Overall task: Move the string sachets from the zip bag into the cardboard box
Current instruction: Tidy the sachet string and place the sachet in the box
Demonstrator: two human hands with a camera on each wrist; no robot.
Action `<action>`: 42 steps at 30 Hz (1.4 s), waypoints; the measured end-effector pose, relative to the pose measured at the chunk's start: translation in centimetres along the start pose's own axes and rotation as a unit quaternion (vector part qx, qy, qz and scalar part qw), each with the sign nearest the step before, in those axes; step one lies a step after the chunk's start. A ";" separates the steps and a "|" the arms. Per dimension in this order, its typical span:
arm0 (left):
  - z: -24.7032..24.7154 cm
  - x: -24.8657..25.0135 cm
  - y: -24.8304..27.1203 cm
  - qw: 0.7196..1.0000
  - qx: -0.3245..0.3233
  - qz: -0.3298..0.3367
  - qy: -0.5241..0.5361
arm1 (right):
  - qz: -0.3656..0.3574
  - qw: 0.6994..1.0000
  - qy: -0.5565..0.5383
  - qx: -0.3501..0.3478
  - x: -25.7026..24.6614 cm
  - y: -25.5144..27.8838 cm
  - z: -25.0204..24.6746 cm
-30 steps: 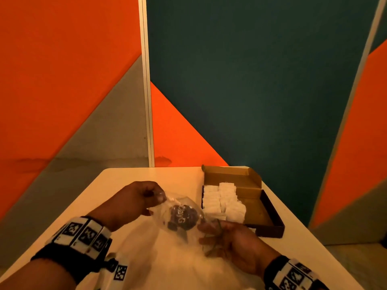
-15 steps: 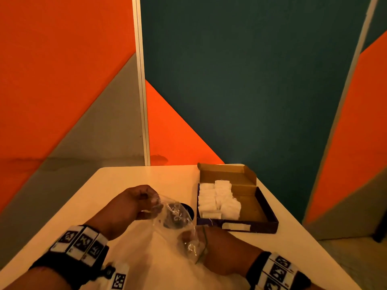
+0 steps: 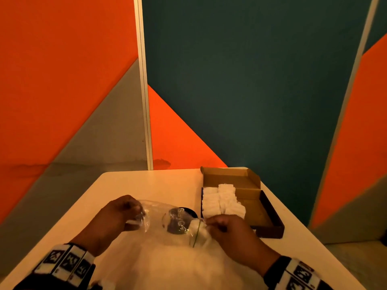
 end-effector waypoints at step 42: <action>10.0 6.8 3.1 0.951 -0.053 0.138 -0.273 | -0.012 0.994 0.104 0.009 -3.9 3.1 -4.3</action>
Point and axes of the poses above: each hand's wrist, its own y-axis away from the middle knuckle, its own z-axis out of the palm, x = y × z, the point moved 6 cm from there along -y, towards the middle knuckle, and after that the axes turned 2 degrees about -x, right-handed, at the moved point
